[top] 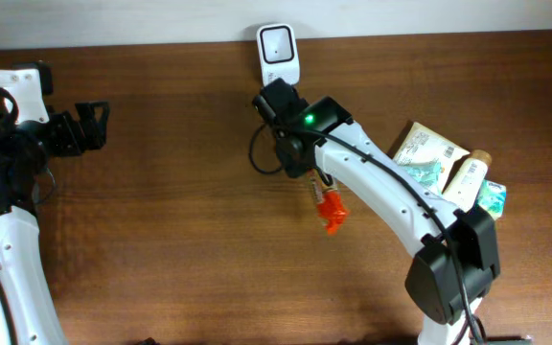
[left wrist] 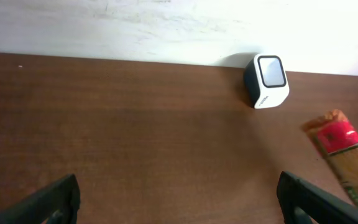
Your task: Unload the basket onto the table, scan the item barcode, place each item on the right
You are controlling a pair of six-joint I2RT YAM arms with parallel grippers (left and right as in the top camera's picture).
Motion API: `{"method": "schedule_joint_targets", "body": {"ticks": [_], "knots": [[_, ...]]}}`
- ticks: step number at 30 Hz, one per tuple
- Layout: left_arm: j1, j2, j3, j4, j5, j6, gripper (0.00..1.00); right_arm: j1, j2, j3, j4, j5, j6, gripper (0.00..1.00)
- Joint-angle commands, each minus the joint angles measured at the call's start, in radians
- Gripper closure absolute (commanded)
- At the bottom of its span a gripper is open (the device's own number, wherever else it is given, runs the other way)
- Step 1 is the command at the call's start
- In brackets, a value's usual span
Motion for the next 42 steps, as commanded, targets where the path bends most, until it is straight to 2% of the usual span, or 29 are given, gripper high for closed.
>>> {"method": "schedule_joint_targets", "body": {"ticks": [1, 6, 7, 8, 9, 12, 13, 14, 17, 19, 21, 23, 25, 27, 31, 38, 40, 41, 42], "knots": [[-0.003, -0.008, 0.008, 0.001, 0.01, -0.005, 0.01, 0.003, 0.035, -0.055, 0.019, 0.196, 0.097, 0.96], [-0.003, -0.008, 0.008, 0.001, 0.01, -0.005, 0.01, 0.04, 0.199, -0.068, 0.103, 0.243, 0.097, 0.94], [-0.003, -0.008, 0.008, 0.001, 0.01, -0.005, 0.01, 0.072, 0.213, -0.068, 0.106, 0.243, 0.096, 0.73], [-0.003, -0.008, 0.008, 0.001, 0.01, -0.005, 0.01, 0.098, 0.213, -0.068, 0.106, 0.231, 0.095, 0.57], [-0.003, -0.008, 0.008, 0.001, 0.01, -0.005, 0.01, 0.135, 0.213, -0.068, 0.103, 0.185, 0.093, 0.46], [-0.003, -0.008, 0.008, 0.001, 0.01, -0.005, 0.01, 0.22, 0.21, -0.066, 0.1, 0.125, 0.01, 0.38], [-0.003, -0.008, 0.008, 0.001, 0.01, -0.005, 0.01, 0.24, 0.208, -0.058, 0.097, 0.14, 0.006, 0.28], [-0.003, -0.008, 0.008, 0.001, 0.01, -0.005, 0.01, 0.248, 0.207, -0.031, 0.077, 0.134, 0.008, 0.26], [-0.003, -0.008, 0.008, 0.001, 0.01, -0.005, 0.01, 0.208, 0.198, 0.065, 0.023, 0.095, 0.018, 0.27], [-0.003, -0.008, 0.008, 0.001, 0.01, -0.005, 0.01, 0.117, 0.181, 0.188, -0.054, -0.006, 0.018, 0.27], [-0.003, -0.008, 0.008, 0.001, 0.01, -0.005, 0.01, -0.008, 0.18, 0.291, -0.128, -0.201, -0.034, 0.26], [-0.003, -0.008, 0.008, 0.001, 0.01, -0.005, 0.01, -0.145, 0.181, 0.298, -0.159, -0.449, -0.11, 0.26], [-0.003, -0.008, 0.008, 0.001, 0.01, -0.005, 0.01, -0.258, 0.194, 0.25, -0.166, -0.658, -0.179, 0.26], [-0.003, -0.008, 0.008, 0.001, 0.01, -0.005, 0.01, -0.32, 0.207, 0.182, -0.162, -0.778, -0.25, 0.27], [-0.003, -0.008, 0.008, 0.001, 0.01, -0.005, 0.01, -0.364, 0.214, -0.018, -0.037, -0.817, -0.298, 0.36], [-0.003, -0.008, 0.008, 0.001, 0.01, -0.005, 0.01, -0.364, 0.214, -0.291, 0.255, -0.885, -0.297, 0.38], [-0.003, -0.008, 0.008, 0.001, 0.01, -0.005, 0.01, -0.365, 0.214, -0.314, 0.288, -0.911, -0.297, 0.46], [-0.003, -0.008, 0.008, 0.001, 0.01, -0.005, 0.01, -0.365, 0.214, -0.314, 0.289, -0.913, -0.297, 0.55], [-0.003, -0.008, 0.008, 0.001, 0.01, -0.005, 0.01, -0.365, 0.214, -0.314, 0.289, -0.912, -0.297, 0.73]]}}
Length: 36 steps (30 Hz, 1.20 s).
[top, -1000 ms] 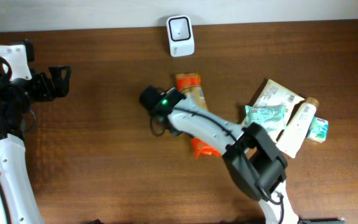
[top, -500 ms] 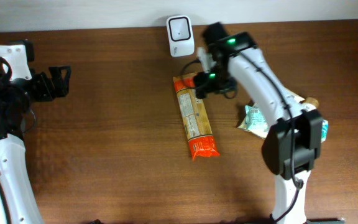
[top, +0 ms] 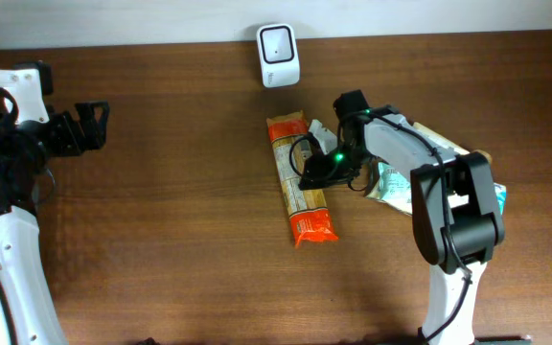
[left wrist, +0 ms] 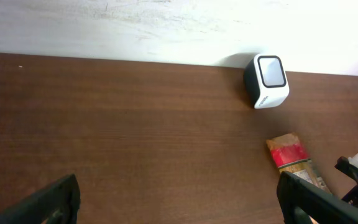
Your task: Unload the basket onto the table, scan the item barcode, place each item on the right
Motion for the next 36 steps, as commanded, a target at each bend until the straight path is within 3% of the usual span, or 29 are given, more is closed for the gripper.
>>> {"method": "schedule_joint_targets", "body": {"ticks": [1, 2, 8, 11, 13, 17, 18, 19, 20, 22, 27, 30, 32, 36], "knots": [[-0.003, -0.008, 0.008, 0.001, 0.01, -0.005, 0.01, -0.001, 0.015, -0.03, 0.001, 0.002, -0.009, 0.86], [-0.003, -0.008, 0.008, 0.001, 0.01, -0.005, 0.01, -0.001, 0.015, -0.029, 0.0, 0.002, -0.009, 0.96], [-0.003, -0.008, 0.008, 0.001, 0.01, -0.005, 0.01, -0.017, -0.056, 0.152, -0.091, 0.068, -0.008, 0.96], [-0.003, -0.008, 0.008, 0.001, 0.01, -0.005, 0.01, 0.116, -0.103, 0.352, -0.255, 0.438, 0.003, 0.96], [-0.003, -0.008, 0.008, 0.001, 0.01, -0.005, 0.01, 0.249, -0.089, 0.344, -0.271, 0.737, 0.048, 0.96], [-0.003, -0.008, 0.008, 0.001, 0.01, -0.005, 0.01, 0.431, 0.018, 0.286, -0.264, 1.048, 0.097, 0.96], [-0.003, -0.008, 0.008, 0.001, 0.01, -0.005, 0.01, 0.451, 0.043, 0.286, -0.264, 1.049, 0.097, 0.92], [-0.003, -0.008, 0.008, 0.001, 0.01, -0.005, 0.01, 0.479, 0.08, 0.286, -0.264, 1.047, 0.097, 0.67], [-0.003, -0.008, 0.008, 0.001, 0.01, -0.005, 0.01, 0.499, 0.097, 0.286, -0.264, 1.036, 0.097, 0.51], [-0.003, -0.008, 0.008, 0.001, 0.01, -0.005, 0.01, 0.505, 0.093, 0.288, -0.254, 1.019, 0.097, 0.44], [-0.003, -0.008, 0.008, 0.001, 0.01, -0.005, 0.01, 0.431, 0.061, 0.383, -0.293, 0.924, 0.097, 0.38], [-0.003, -0.008, 0.008, 0.001, 0.01, -0.005, 0.01, 0.321, 0.06, 0.484, -0.335, 0.735, 0.074, 0.32], [-0.003, -0.008, 0.008, 0.001, 0.01, -0.005, 0.01, 0.186, 0.06, 0.499, -0.347, 0.484, -0.011, 0.22], [-0.003, -0.008, 0.008, 0.001, 0.01, -0.005, 0.01, -0.008, 0.065, 0.496, -0.399, 0.208, -0.154, 0.14]]}}
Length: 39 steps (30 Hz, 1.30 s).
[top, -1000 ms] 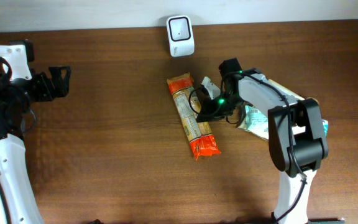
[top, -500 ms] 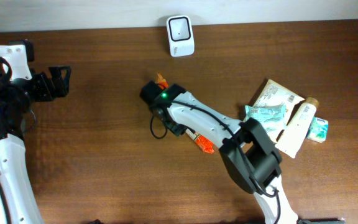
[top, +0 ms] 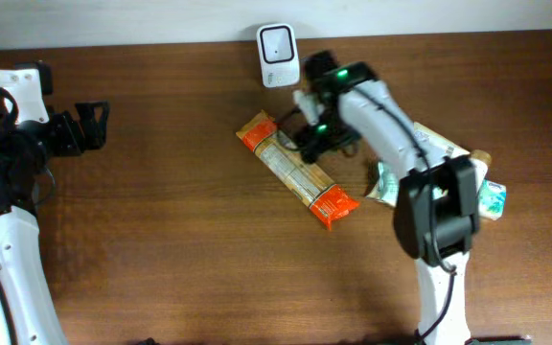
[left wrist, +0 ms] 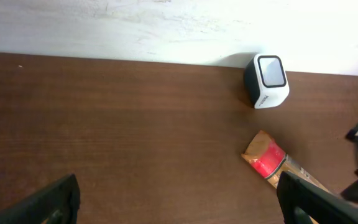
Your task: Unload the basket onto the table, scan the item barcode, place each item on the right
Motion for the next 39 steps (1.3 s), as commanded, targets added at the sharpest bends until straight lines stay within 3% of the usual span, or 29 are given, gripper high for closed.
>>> {"method": "schedule_joint_targets", "body": {"ticks": [1, 3, 6, 13, 16, 19, 20, 23, 27, 30, 39], "knots": [[-0.003, -0.008, 0.008, 0.002, 0.01, -0.005, 0.01, -0.12, -0.02, -0.002, -0.022, -0.283, -0.159, 0.13], [-0.003, -0.008, 0.008, 0.002, 0.01, -0.005, 0.01, -0.165, -0.006, -0.067, -0.022, -0.373, -0.266, 0.08], [-0.003, -0.008, 0.008, 0.002, 0.01, -0.005, 0.01, -0.15, 0.026, -0.133, -0.005, -0.444, -0.332, 0.08], [-0.003, -0.008, 0.008, 0.002, 0.01, -0.005, 0.01, -0.098, 0.077, -0.266, 0.083, -0.44, -0.339, 0.21], [-0.003, -0.008, 0.008, 0.002, 0.01, -0.005, 0.01, -0.076, 0.078, -0.402, 0.223, -0.376, -0.27, 0.34], [-0.003, -0.008, 0.008, 0.002, 0.01, -0.005, 0.01, -0.079, 0.078, -0.482, 0.305, -0.384, -0.236, 0.82], [-0.003, -0.008, 0.008, 0.002, 0.01, -0.005, 0.01, -0.079, 0.078, -0.482, 0.305, -0.388, -0.236, 0.89], [-0.003, -0.008, 0.008, 0.002, 0.01, -0.005, 0.01, -0.079, 0.078, -0.44, 0.278, -0.427, -0.237, 0.96], [-0.003, -0.008, 0.008, 0.002, 0.01, -0.005, 0.01, -0.079, 0.052, -0.214, 0.1, -0.415, -0.226, 0.96], [-0.003, -0.008, 0.008, 0.002, 0.01, -0.005, 0.01, -0.023, -0.049, -0.016, 0.052, -0.062, -0.033, 0.96], [-0.003, -0.008, 0.008, 0.002, 0.01, -0.005, 0.01, 0.291, -0.106, -0.044, 0.061, 0.756, 0.176, 0.96]]}}
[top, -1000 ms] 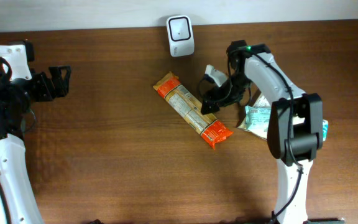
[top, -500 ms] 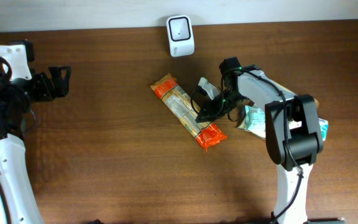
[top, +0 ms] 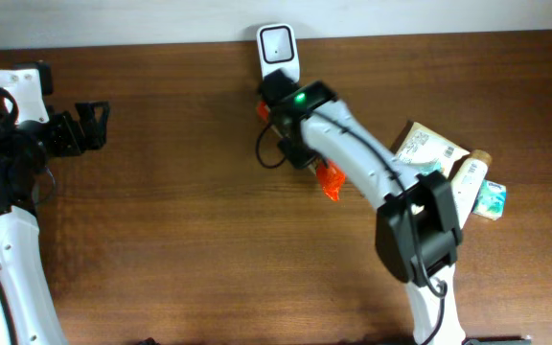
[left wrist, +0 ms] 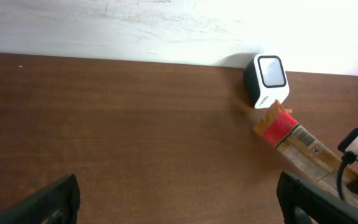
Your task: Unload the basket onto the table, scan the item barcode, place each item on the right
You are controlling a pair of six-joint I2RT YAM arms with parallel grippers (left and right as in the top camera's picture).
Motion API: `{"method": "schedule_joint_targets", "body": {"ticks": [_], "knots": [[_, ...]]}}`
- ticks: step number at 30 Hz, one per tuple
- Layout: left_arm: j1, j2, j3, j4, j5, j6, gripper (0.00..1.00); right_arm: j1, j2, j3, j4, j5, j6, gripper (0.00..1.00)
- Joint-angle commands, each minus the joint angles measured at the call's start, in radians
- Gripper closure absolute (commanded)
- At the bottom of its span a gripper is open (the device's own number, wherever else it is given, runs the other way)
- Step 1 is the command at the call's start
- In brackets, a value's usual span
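The white barcode scanner [top: 278, 53] stands at the table's back edge, also seen from the left wrist as the scanner [left wrist: 266, 81]. A long clear packet with orange-red ends [left wrist: 291, 134] has its top end right in front of the scanner, a barcode label facing up. In the overhead view only the packet's orange ends [top: 329, 180] show beside the right arm. My right gripper [top: 298, 144] is shut on the packet, its fingers hidden under the wrist. My left gripper [top: 90, 126] is open at the far left, holding nothing.
A pile of other goods lies at the right: a green-and-white pouch [top: 427, 153], a small bottle [top: 469, 176] and a teal box [top: 493, 198]. The white wall runs just behind the scanner.
The packet lay slanted on the table below the scanner. Now its top end is up against the scanner's front, with the right gripper closer to the scanner. The left arm is unchanged.
At first my right gripper held the packet close to the scanner. Then the packet lay flat on the table with the gripper at its right side. Then it lay slanted, gripper over it. Now it is held at the scanner again.
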Motion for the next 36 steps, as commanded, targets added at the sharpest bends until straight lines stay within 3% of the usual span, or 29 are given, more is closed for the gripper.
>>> {"method": "schedule_joint_targets", "body": {"ticks": [1, 5, 7, 10, 12, 14, 17, 20, 22, 23, 24, 25, 29, 36], "knots": [[-0.003, -0.008, 0.008, 0.001, 0.01, -0.005, 0.01, 0.084, -0.05, -0.047, 0.025, 0.272, 0.125, 0.96], [-0.003, -0.008, 0.008, 0.001, 0.01, -0.005, 0.01, 0.188, -0.047, -0.306, 0.161, 0.339, 0.15, 0.96], [-0.003, -0.008, 0.008, 0.001, 0.01, -0.005, 0.01, 0.247, -0.047, -0.343, 0.164, 0.335, 0.15, 0.83], [-0.003, -0.008, 0.008, 0.001, 0.01, -0.005, 0.01, 0.317, -0.048, -0.342, 0.189, 0.338, 0.15, 0.39], [-0.003, -0.008, 0.008, 0.001, 0.01, -0.005, 0.01, 0.299, -0.048, -0.338, 0.202, 0.338, 0.151, 0.22], [-0.003, -0.008, 0.008, 0.001, 0.01, -0.005, 0.01, 0.269, -0.048, -0.338, 0.203, 0.3, 0.15, 0.16], [-0.003, -0.008, 0.008, 0.001, 0.01, -0.005, 0.01, 0.188, -0.048, -0.338, 0.216, -0.006, 0.072, 0.15], [-0.003, -0.008, 0.008, 0.001, 0.01, -0.005, 0.01, 0.172, -0.047, -0.349, 0.246, -0.075, 0.023, 0.15], [-0.003, -0.008, 0.008, 0.001, 0.01, -0.005, 0.01, 0.169, -0.047, -0.387, 0.284, -0.074, 0.022, 0.22], [-0.003, -0.008, 0.008, 0.001, 0.01, -0.005, 0.01, 0.164, -0.047, -0.413, 0.303, -0.06, 0.022, 0.44], [-0.003, -0.008, 0.008, 0.001, 0.01, -0.005, 0.01, 0.159, -0.047, -0.42, 0.304, -0.056, 0.023, 0.73], [-0.003, -0.008, 0.008, 0.001, 0.01, -0.005, 0.01, 0.151, -0.047, -0.421, 0.303, -0.056, 0.031, 0.92], [-0.003, -0.008, 0.008, 0.001, 0.01, -0.005, 0.01, 0.123, -0.058, -0.336, 0.222, -0.182, 0.037, 0.96], [-0.003, -0.008, 0.008, 0.001, 0.01, -0.005, 0.01, -0.084, -0.177, 0.025, -0.097, -1.016, -0.268, 0.96]]}}
